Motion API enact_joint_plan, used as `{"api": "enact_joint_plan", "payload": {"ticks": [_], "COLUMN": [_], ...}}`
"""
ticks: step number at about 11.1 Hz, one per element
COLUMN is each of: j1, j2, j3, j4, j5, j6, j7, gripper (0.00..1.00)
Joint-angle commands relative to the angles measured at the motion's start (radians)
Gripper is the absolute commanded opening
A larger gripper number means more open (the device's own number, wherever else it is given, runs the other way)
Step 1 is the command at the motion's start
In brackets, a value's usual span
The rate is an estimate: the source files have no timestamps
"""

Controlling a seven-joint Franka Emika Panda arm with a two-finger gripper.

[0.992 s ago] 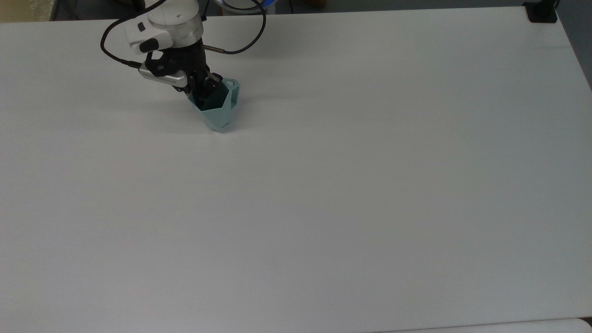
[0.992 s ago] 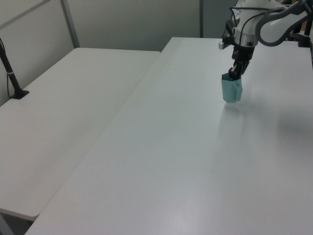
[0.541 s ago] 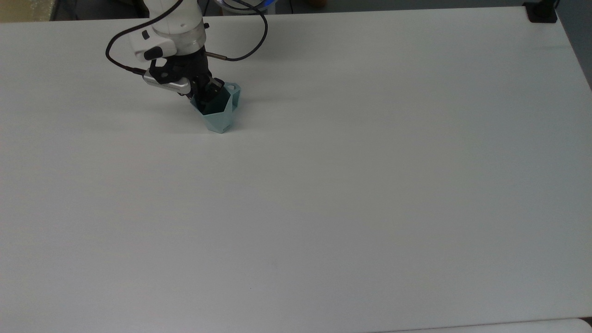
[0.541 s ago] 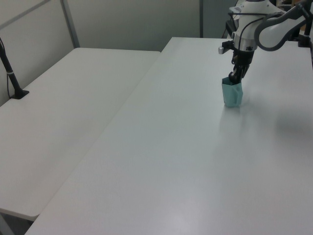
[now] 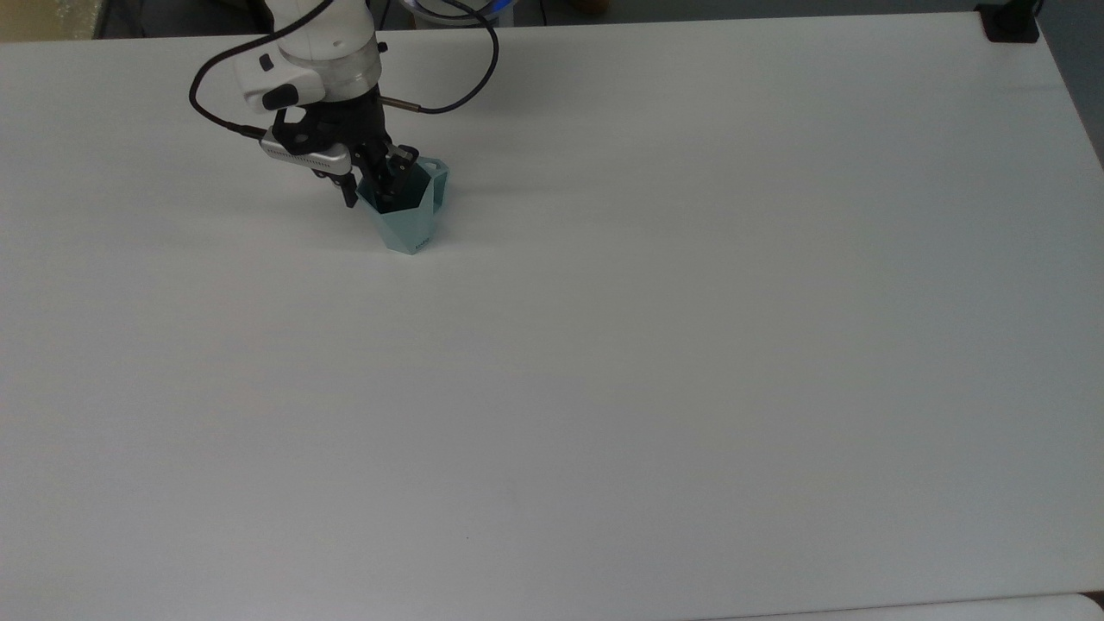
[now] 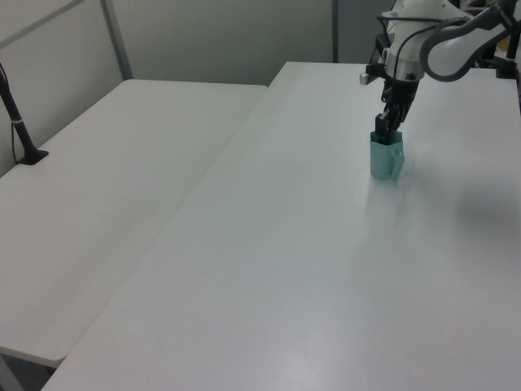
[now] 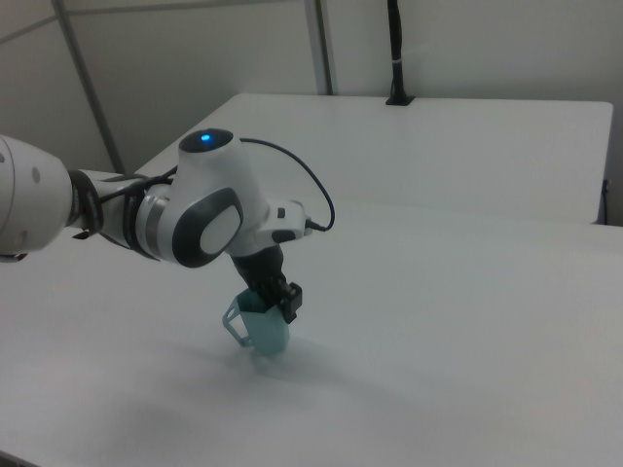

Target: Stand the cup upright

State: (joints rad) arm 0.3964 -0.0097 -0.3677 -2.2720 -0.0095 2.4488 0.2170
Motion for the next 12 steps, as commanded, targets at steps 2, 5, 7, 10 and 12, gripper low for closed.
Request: {"api": "enact_joint_plan", "payload": {"ticks": [2,5,7,10,12], "j1": [0.028,0.021,0.021,0.016,0.015], "j2": [-0.061,-0.078,-0.095,-0.093,-0.095], "j3": [0.006,0.004,0.001,0.0,-0.002], "j4": [0.229,0.441,0.489,0.537,0.537], "j5": [0.025,0.026,0.008,0.0,-0.006], "j6": [-0.369,-0.529,-0.673,-0.765,-0.775], "j7": [-0.024,-0.031,-0.179,-0.242,-0.242], "gripper": [1.0,1.0,1.0,1.0,1.0]}}
